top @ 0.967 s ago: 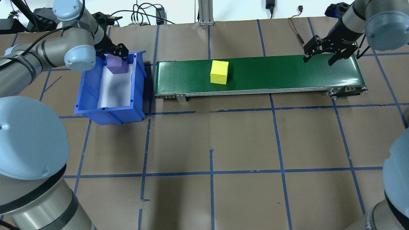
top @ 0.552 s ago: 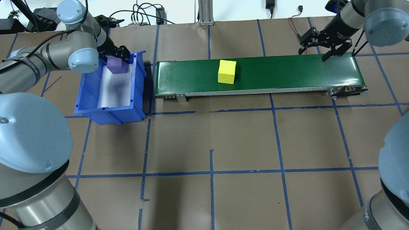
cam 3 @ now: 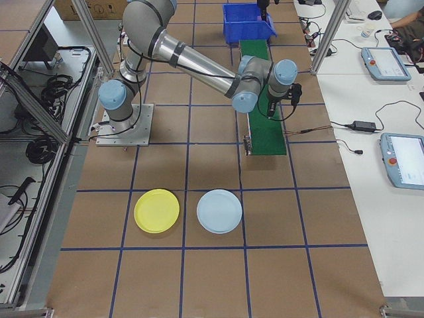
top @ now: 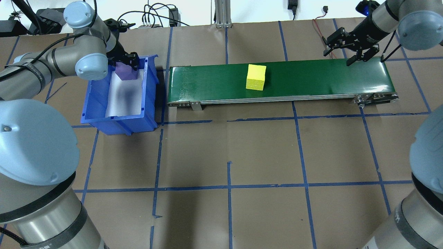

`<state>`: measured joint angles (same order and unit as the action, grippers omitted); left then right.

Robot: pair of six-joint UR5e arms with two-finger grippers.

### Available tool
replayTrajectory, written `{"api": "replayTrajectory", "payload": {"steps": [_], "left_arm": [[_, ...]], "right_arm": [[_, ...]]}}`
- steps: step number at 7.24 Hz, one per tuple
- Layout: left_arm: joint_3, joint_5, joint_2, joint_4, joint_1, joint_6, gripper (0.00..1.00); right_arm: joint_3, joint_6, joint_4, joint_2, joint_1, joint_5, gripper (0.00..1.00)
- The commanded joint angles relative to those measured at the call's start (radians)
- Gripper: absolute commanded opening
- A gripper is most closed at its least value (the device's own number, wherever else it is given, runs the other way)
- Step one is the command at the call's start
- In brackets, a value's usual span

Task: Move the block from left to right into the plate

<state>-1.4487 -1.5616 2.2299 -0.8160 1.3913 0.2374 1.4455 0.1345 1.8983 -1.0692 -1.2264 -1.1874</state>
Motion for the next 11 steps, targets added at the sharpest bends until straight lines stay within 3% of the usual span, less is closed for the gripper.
{"api": "replayTrajectory", "payload": {"steps": [1, 2, 3, 5, 6, 7, 9, 11], "left_arm": [[0.002, 0.002, -0.016, -0.006, 0.0, -0.059, 0.63], [0.004, 0.005, -0.045, -0.011, 0.002, -0.11, 0.63], [0.013, 0.005, -0.103, -0.103, 0.003, -0.112, 0.63], [0.016, 0.006, -0.241, -0.334, 0.015, -0.129, 0.63], [0.016, 0.005, -0.277, -0.377, 0.055, -0.132, 0.63], [0.021, -0.004, -0.283, -0.381, 0.122, -0.218, 0.63], [0.045, -0.003, -0.247, -0.374, 0.223, -0.314, 0.62], [0.048, -0.023, -0.15, -0.339, 0.302, -0.302, 0.61]], "right_arm": [[0.041, 0.017, -0.01, -0.017, 0.046, 0.011, 1.0], [0.115, 0.11, -0.004, -0.065, 0.053, 0.002, 1.0], [0.14, 0.1, -0.005, -0.087, 0.053, 0.017, 1.0], [0.119, -0.022, -0.005, -0.074, 0.053, 0.075, 1.0], [0.115, -0.009, -0.004, -0.072, 0.053, 0.063, 1.0], [0.099, -0.003, -0.004, -0.063, 0.053, 0.027, 1.0], [0.092, 0.0, -0.001, -0.057, 0.053, 0.038, 1.0], [0.092, 0.016, -0.001, -0.051, 0.053, 0.04, 1.0]]}}
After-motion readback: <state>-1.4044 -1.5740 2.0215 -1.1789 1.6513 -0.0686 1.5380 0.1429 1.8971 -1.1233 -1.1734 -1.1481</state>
